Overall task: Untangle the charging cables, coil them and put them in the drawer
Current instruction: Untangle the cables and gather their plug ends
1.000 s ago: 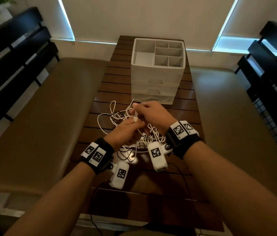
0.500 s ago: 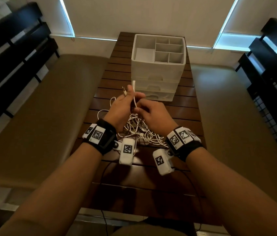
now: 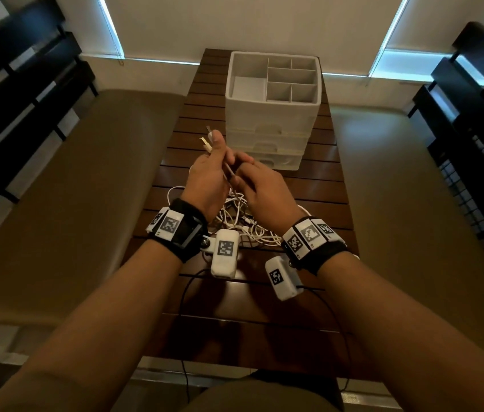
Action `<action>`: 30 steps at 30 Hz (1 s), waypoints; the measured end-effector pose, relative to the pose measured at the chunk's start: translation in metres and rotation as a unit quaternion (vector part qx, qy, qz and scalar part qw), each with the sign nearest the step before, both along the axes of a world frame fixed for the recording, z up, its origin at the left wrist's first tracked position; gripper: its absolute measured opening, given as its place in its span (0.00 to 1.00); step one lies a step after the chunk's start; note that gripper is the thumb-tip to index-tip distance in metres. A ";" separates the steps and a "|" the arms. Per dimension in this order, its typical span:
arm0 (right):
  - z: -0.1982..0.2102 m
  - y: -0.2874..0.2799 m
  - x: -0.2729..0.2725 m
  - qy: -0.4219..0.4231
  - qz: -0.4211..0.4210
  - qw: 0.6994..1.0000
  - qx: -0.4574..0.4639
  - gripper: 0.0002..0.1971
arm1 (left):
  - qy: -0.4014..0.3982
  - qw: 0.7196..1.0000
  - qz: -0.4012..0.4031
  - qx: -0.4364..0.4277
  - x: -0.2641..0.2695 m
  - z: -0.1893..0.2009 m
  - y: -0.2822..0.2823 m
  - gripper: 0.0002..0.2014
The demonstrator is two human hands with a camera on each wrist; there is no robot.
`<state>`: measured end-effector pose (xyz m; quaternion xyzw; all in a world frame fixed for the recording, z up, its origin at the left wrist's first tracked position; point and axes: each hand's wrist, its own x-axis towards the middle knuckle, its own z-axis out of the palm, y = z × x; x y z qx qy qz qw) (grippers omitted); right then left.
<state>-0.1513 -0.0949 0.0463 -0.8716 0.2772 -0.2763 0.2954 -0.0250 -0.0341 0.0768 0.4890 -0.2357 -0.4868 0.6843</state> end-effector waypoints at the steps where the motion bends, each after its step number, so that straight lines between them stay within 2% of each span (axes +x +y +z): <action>1: -0.001 0.002 0.001 -0.001 0.010 1.000 -0.005 0.05 | 0.007 1.000 0.003 0.000 0.000 0.000 0.001 0.26; 5: -0.003 0.008 0.002 0.037 0.034 0.998 -0.036 0.12 | 0.008 0.999 0.030 0.016 -0.001 0.002 0.002 0.25; 10: 0.000 0.022 0.000 0.025 0.047 0.998 0.016 0.06 | 0.055 0.997 0.047 0.031 -0.005 0.004 0.002 0.24; 17: 0.002 0.018 -0.005 0.043 -0.056 0.996 0.057 0.12 | 0.195 0.979 0.051 -0.042 0.002 0.009 0.005 0.21; 21: -0.010 0.012 -0.010 0.139 -0.019 0.990 -0.014 0.18 | 0.186 0.981 0.021 -0.047 0.008 0.004 0.006 0.19; 23: -0.012 0.014 -0.009 0.142 0.019 0.990 0.003 0.17 | 0.183 0.982 0.012 -0.037 0.008 0.002 0.005 0.20; 27: -0.004 0.020 -0.006 0.115 0.052 0.986 0.110 0.10 | 0.166 0.986 0.012 -0.013 0.009 -0.005 0.005 0.23; 30: -0.010 0.021 -0.003 0.130 0.040 0.989 0.057 0.15 | 0.164 0.986 0.002 -0.012 0.010 -0.012 0.006 0.24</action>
